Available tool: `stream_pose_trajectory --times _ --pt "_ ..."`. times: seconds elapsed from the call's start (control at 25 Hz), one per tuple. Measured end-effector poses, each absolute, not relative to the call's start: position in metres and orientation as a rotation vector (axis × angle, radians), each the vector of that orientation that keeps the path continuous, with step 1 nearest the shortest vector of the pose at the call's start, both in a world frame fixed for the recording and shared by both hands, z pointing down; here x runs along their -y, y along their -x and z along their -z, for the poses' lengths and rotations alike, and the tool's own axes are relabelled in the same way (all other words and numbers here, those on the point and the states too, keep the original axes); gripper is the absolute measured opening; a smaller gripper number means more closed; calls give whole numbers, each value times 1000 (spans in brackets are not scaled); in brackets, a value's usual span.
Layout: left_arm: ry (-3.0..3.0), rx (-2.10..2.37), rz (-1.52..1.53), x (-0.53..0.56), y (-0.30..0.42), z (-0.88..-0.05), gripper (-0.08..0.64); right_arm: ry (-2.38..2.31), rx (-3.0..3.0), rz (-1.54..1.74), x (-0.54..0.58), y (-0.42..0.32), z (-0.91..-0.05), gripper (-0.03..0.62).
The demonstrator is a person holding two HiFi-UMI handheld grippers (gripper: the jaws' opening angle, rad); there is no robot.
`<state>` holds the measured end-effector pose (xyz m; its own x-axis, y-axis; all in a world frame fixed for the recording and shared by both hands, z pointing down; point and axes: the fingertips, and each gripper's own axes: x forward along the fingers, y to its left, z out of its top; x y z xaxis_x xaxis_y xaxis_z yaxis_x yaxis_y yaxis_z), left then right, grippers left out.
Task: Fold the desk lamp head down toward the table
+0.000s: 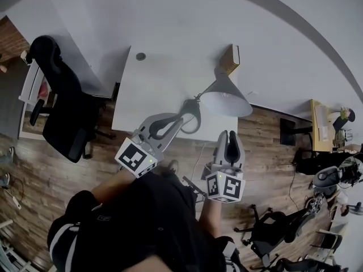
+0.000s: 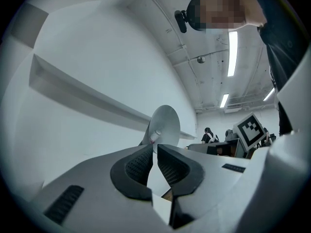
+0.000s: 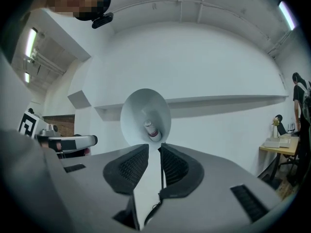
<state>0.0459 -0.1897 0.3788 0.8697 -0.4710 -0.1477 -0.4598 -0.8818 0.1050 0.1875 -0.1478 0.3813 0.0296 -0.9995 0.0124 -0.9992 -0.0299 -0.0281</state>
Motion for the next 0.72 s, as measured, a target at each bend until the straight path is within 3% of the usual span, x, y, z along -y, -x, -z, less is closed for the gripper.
stream_pose_trajectory --times 0.24,0.72 --pt "-2979 774 291 209 -69 -364 106 2188 -2175 2 166 -211 -362 104" --pt "-3051 816 274 241 -102 -342 112 2114 -2246 -67 187 -224 -344 86"
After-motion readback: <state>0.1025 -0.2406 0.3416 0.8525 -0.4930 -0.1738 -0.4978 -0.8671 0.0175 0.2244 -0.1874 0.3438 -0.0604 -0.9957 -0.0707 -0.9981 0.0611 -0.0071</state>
